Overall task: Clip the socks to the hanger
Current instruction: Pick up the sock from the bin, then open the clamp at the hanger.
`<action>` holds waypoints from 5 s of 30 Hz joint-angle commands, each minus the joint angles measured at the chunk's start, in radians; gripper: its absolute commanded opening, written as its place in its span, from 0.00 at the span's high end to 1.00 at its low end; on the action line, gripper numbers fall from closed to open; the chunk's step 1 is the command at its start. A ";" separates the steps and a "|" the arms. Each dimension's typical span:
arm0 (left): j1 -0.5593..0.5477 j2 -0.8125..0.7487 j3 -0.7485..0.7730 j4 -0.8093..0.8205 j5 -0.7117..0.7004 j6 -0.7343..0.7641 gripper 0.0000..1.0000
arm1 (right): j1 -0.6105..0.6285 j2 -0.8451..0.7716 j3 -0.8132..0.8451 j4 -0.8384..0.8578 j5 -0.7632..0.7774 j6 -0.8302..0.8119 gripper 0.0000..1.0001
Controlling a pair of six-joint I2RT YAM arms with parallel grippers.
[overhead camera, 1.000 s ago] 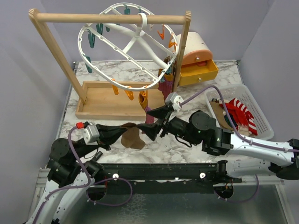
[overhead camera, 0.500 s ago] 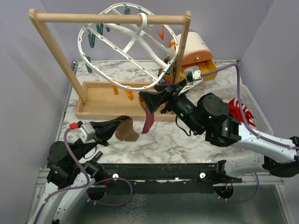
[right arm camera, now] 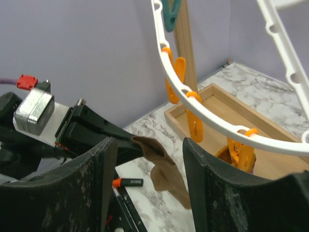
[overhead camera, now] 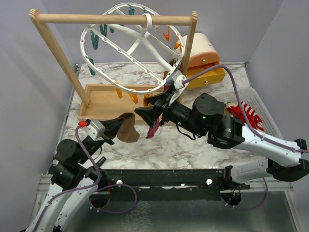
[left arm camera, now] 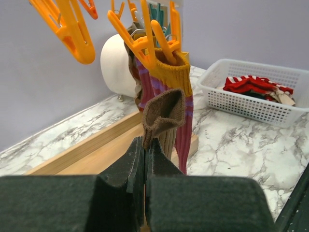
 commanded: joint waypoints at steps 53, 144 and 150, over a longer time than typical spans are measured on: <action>-0.003 -0.042 -0.062 0.008 -0.052 -0.008 1.00 | -0.410 -0.117 -0.316 0.185 -0.034 0.752 0.25; -0.003 0.221 -0.044 0.256 0.031 -0.125 1.00 | -0.441 -0.233 -0.036 -0.417 -0.239 -0.159 0.34; -0.003 0.220 -0.056 0.263 0.016 -0.131 1.00 | -0.108 -0.167 0.004 -0.376 0.137 -0.138 0.36</action>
